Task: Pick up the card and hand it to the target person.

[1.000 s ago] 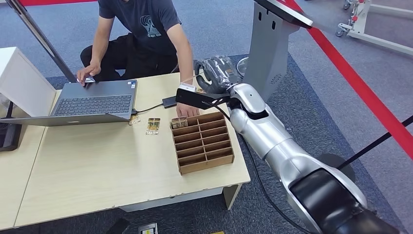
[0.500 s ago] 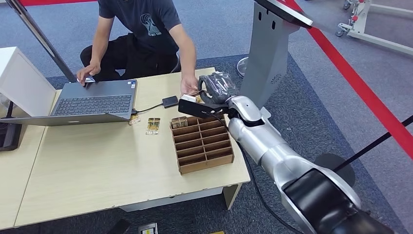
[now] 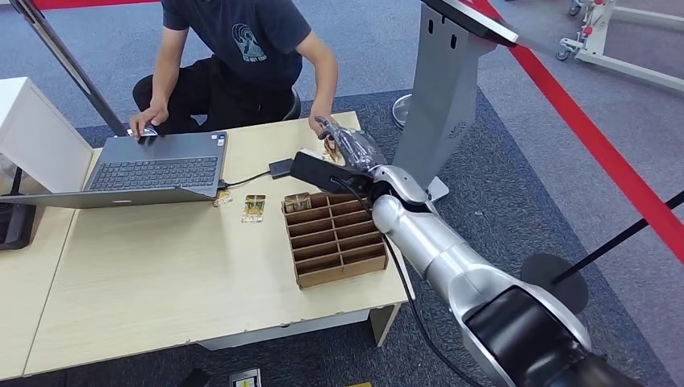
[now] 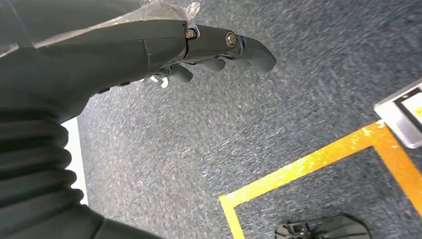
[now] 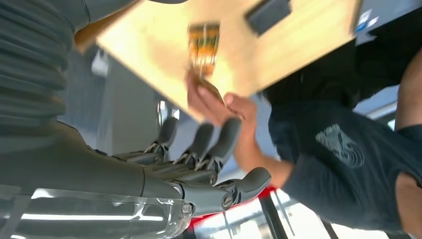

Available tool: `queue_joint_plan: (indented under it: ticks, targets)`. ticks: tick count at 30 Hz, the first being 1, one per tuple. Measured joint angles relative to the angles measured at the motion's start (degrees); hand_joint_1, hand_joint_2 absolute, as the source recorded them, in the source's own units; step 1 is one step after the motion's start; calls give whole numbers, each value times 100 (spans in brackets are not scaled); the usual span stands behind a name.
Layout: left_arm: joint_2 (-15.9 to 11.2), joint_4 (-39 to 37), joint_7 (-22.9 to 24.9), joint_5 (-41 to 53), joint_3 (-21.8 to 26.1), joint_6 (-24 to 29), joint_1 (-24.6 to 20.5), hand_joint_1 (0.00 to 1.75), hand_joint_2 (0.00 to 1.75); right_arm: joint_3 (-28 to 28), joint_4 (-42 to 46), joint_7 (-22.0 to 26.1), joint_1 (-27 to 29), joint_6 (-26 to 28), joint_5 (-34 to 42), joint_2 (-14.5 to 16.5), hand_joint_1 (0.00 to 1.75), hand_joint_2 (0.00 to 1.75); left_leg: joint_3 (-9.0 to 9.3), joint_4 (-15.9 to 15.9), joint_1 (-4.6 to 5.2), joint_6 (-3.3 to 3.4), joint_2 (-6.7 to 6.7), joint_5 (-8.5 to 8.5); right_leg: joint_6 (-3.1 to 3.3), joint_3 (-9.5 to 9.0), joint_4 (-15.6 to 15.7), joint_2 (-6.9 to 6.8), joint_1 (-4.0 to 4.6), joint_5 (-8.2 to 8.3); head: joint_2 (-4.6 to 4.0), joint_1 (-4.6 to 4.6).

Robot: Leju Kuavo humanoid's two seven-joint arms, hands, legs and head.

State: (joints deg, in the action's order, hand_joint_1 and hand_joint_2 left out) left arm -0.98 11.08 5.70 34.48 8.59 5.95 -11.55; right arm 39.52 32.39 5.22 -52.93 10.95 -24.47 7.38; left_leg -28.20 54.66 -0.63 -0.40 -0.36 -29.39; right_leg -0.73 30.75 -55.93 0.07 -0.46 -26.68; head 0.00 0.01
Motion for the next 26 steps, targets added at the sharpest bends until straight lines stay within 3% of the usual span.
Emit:
queue_joint_plan:
  ticks: [4,10,18,26]
  targets:
    - [-20,0,-47,-137,3,51,133,0,0,-68,912,-208,546,-623,1325,-348,0,175,0,0,1,2,-1,-2,0,0,5,0,1,0,0,2]
    - [-56,0,-175,-247,8,80,261,0,0,-246,2480,-405,1667,-970,2568,-1084,0,175,1,1,4,8,3,-7,-5,1,12,1,0,-3,0,-1]
    - [-100,0,-197,-295,7,105,363,0,0,-893,4452,-610,3365,-987,3220,-2068,0,175,2,0,2,12,-1,-16,-7,-8,17,-2,0,-7,0,1]
    - [-101,0,-207,-335,7,114,343,0,0,-1364,5381,-787,4150,-1441,3299,-2448,0,175,4,-1,2,11,2,-15,-6,-9,16,-2,-1,-6,0,0]
